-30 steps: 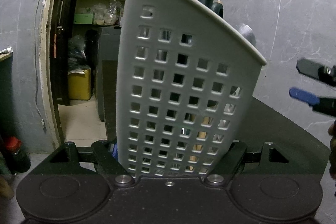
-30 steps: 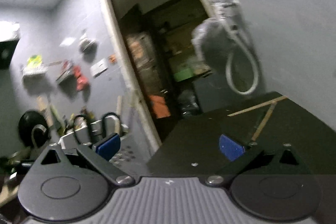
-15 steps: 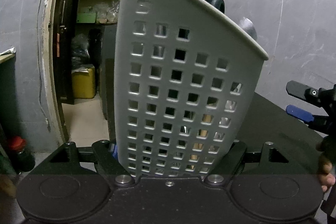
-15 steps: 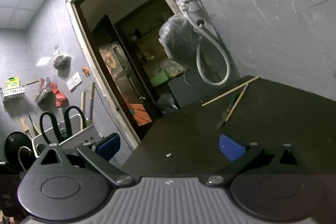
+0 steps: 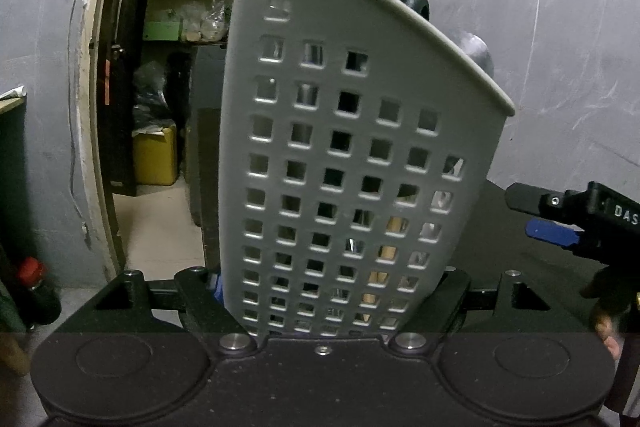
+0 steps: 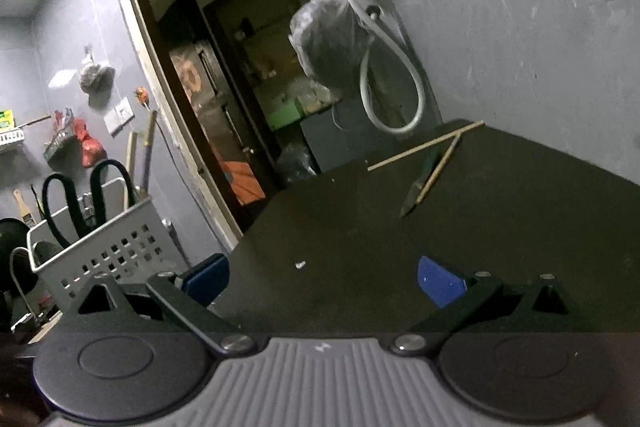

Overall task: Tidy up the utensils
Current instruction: 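Move the open right tool back toward the knife and chopstick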

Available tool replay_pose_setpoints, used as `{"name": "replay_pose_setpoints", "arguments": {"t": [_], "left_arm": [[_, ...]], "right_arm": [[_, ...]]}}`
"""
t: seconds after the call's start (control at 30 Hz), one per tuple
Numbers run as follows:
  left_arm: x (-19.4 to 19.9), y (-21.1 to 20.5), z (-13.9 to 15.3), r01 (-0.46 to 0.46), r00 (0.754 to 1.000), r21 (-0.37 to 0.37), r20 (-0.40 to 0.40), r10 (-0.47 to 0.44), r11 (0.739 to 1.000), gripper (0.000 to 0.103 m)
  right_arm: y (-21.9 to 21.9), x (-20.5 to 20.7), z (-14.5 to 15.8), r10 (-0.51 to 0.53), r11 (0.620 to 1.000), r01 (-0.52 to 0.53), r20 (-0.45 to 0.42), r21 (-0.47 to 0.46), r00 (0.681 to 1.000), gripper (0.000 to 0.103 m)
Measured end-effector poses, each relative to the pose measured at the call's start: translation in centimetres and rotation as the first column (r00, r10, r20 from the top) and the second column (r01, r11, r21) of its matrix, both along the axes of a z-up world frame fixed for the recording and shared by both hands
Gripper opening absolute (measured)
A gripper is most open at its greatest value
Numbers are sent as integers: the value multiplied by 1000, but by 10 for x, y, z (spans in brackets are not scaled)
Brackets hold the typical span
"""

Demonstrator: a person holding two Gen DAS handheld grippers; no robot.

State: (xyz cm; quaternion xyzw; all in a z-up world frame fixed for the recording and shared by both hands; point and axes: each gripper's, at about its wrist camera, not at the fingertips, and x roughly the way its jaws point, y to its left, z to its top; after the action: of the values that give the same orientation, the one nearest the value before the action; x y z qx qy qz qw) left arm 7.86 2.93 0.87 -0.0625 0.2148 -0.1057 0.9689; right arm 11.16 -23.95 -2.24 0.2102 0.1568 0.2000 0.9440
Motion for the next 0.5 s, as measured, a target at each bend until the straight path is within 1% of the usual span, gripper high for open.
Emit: {"name": "replay_pose_setpoints", "arguments": {"t": [0.13, 0.5], "left_arm": [[1, 5, -2, -2, 1000, -12, 1, 2, 1000, 79], [-1, 4, -4, -7, 1000, -13, 4, 7, 1000, 79]], "right_arm": [[2, 1, -1, -14, 1000, 14, -20, -7, 1000, 103], [1, 5, -2, -19, 1000, 19, -58, 0, 998, 103]]}}
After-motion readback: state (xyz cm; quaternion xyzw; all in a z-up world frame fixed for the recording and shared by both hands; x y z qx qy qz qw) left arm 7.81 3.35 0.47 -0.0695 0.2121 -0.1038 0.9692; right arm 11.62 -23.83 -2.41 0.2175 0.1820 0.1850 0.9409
